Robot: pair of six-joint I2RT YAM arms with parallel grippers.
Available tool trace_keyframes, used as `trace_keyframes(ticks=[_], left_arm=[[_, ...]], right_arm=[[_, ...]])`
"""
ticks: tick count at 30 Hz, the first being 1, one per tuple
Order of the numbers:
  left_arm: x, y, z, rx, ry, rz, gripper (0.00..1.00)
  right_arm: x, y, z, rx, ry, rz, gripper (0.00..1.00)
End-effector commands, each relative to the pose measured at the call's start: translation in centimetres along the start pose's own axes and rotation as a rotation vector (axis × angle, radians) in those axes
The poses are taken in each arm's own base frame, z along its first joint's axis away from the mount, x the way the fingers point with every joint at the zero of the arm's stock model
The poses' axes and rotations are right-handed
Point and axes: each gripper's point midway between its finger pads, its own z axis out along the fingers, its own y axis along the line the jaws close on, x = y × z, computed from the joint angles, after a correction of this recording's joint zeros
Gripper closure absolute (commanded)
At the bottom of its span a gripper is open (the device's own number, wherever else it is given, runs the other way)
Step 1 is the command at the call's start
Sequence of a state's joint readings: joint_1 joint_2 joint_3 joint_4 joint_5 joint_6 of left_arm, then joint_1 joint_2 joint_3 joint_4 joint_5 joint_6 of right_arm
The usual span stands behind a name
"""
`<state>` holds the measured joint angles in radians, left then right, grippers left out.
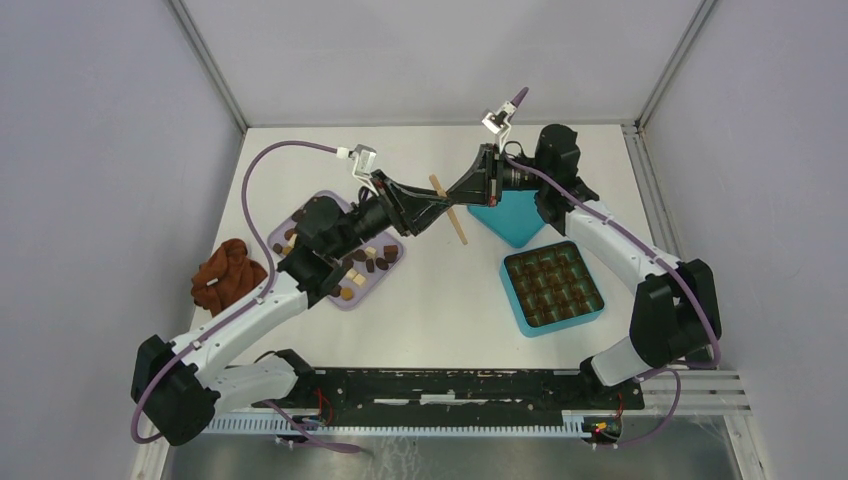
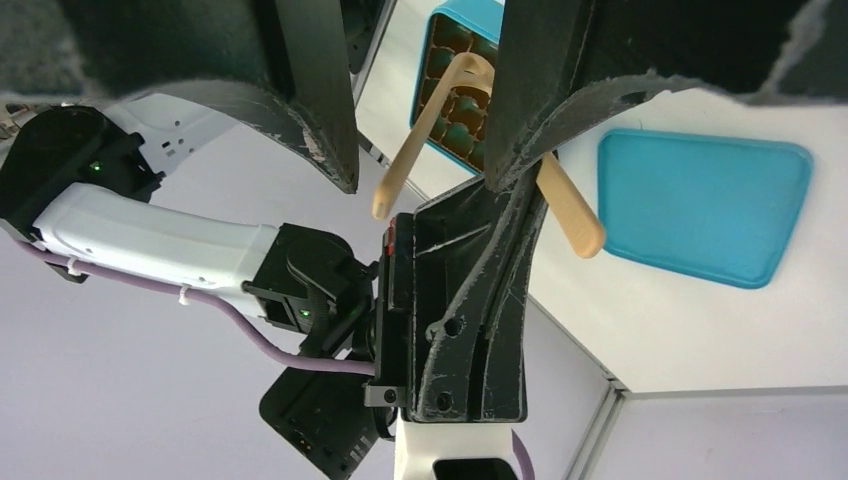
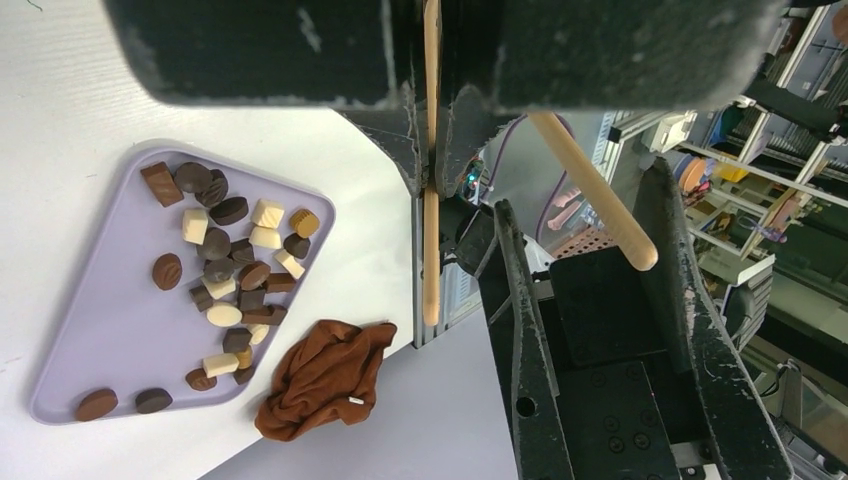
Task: Pack the chocolate
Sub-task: Pick up the clamp from the center of the board.
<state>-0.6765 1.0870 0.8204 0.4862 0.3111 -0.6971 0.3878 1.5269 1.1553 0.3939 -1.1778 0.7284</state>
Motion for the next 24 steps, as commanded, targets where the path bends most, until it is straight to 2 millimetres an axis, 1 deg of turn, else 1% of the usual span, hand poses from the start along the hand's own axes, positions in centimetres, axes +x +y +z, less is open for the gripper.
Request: trace_keyframes(ticks=[1,3,4,6,7,10,11,12,14,15,17,19,21,22,24], left_arm=[[-1.8,-0.7,0.8,-0.003,-0.040,0.077,0.45],[-1.6,-0.8,1.1,0.008,-0.030,0.077,0.51],[-1.6,-1.0,1.3,0.017,-0.028,0.078,0.56],[-1.6,-1.4,1.5,0.040,-0.026,0.080,0.74],[-1.7,-1.6,1.5,0.047,-0.027,0.080,0.82],[-1.8,-1.8,1.3,0.060,-0.035,0.084,0.97],[-1.9,-1.9,1.1,0.066,-0.045,0.088,0.98],[-1.9,-2.1,0.8,0.073,-0.056,0.092,0.98],[-2.4,-2.2,0.2,0.078,-0.094,0.104,0.98],[-2.5,-2.3,-0.2,0.082,-0.109,0.111,0.98],[-2.9,-2.6,-0.8,0.091,-0.130,0.119,0.98],[-3.4,-2.8,-1.3,0.102,-0.150,0.120,0.98],[-4.1,-3.2,-1.9,0.128,-0.183,0.112,0.98],[-4.5,-3.4,-2.2,0.142,-0.204,0.100,0.98],[-5.6,-4.1,-3.0,0.195,-0.258,0.075,0.98]], right_arm=[[-0.8,1.7,-0.4,-0.013,-0.018,-0.067,1.00],[-0.7,1.7,-0.3,-0.011,-0.018,-0.068,1.00],[-0.6,1.7,-0.4,-0.011,-0.016,-0.068,1.00],[-0.5,1.5,-0.4,-0.006,-0.012,-0.070,1.00],[-0.4,1.6,-0.4,-0.007,-0.010,-0.071,1.00],[-0.5,1.8,-0.5,-0.008,-0.011,-0.085,1.00],[-0.5,1.9,-0.5,-0.011,-0.010,-0.092,1.00],[-0.5,2.1,-0.5,-0.017,-0.007,-0.096,0.98],[-0.6,2.4,-0.7,-0.027,-0.003,-0.117,0.77],[-0.9,2.6,-1.0,-0.030,-0.004,-0.130,0.64],[-1.5,3.4,-1.6,-0.046,-0.009,-0.176,0.41],[-2.0,4.6,-2.1,-0.064,-0.011,-0.234,0.23],[-2.2,5.9,-2.4,-0.086,-0.008,-0.280,0.11],[-2.0,6.5,-2.5,-0.099,-0.002,-0.291,0.07],[-1.7,7.6,-2.6,-0.128,0.007,-0.293,0.03]])
